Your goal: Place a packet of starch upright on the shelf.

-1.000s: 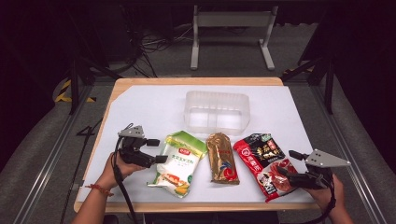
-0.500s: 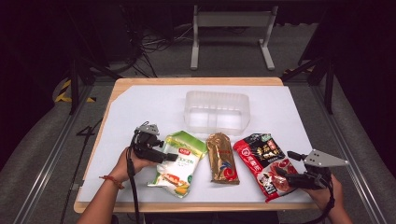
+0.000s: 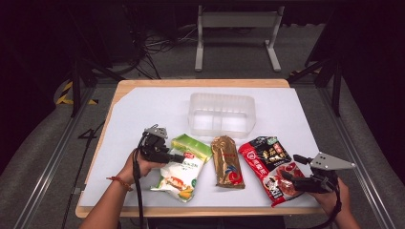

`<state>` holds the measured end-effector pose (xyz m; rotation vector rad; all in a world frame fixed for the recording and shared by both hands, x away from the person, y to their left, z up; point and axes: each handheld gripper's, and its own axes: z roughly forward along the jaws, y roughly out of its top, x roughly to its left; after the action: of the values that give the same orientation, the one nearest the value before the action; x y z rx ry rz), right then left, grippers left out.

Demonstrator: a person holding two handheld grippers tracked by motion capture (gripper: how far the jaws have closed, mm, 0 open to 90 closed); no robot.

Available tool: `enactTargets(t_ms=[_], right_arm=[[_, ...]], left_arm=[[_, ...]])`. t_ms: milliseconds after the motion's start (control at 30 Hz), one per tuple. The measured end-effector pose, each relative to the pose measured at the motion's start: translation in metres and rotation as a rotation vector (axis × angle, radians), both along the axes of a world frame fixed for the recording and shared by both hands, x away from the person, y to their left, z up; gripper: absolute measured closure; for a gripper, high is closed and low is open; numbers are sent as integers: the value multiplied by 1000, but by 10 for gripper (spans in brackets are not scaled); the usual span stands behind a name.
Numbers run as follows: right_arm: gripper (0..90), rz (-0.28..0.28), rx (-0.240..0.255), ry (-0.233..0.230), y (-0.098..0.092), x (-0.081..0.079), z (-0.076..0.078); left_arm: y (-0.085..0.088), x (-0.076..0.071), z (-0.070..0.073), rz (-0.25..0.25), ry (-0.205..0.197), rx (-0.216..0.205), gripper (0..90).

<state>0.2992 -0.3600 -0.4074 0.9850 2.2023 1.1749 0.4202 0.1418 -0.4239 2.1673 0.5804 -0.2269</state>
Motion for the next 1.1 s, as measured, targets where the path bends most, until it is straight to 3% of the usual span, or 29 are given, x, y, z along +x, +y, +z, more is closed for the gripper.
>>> enactTargets(t_ms=[100,433,633,833,867,1033,1100], right_arm=[[244,0,4,-4,0,-1,1],[244,-15,27,-11,-2,-2,3],[244,-16,27,-13,-2,-2,3],[245,-23,36,-16,-4,-2,4],[245,-24,36,-17,-4,-2,4],[245,-26,38,-21,-5,-3,4],[245,-28,43,-21,-5,-2,4]], left_arm=[[2,-7,6,37,-36,-8,891],[13,-31,34,121,-164,-110,900],[19,-37,43,163,-191,-147,900],[22,-45,61,216,-255,-179,900],[23,-45,67,233,-278,-201,900],[25,-44,76,271,-291,-259,900],[23,-44,78,276,-313,-260,900]])
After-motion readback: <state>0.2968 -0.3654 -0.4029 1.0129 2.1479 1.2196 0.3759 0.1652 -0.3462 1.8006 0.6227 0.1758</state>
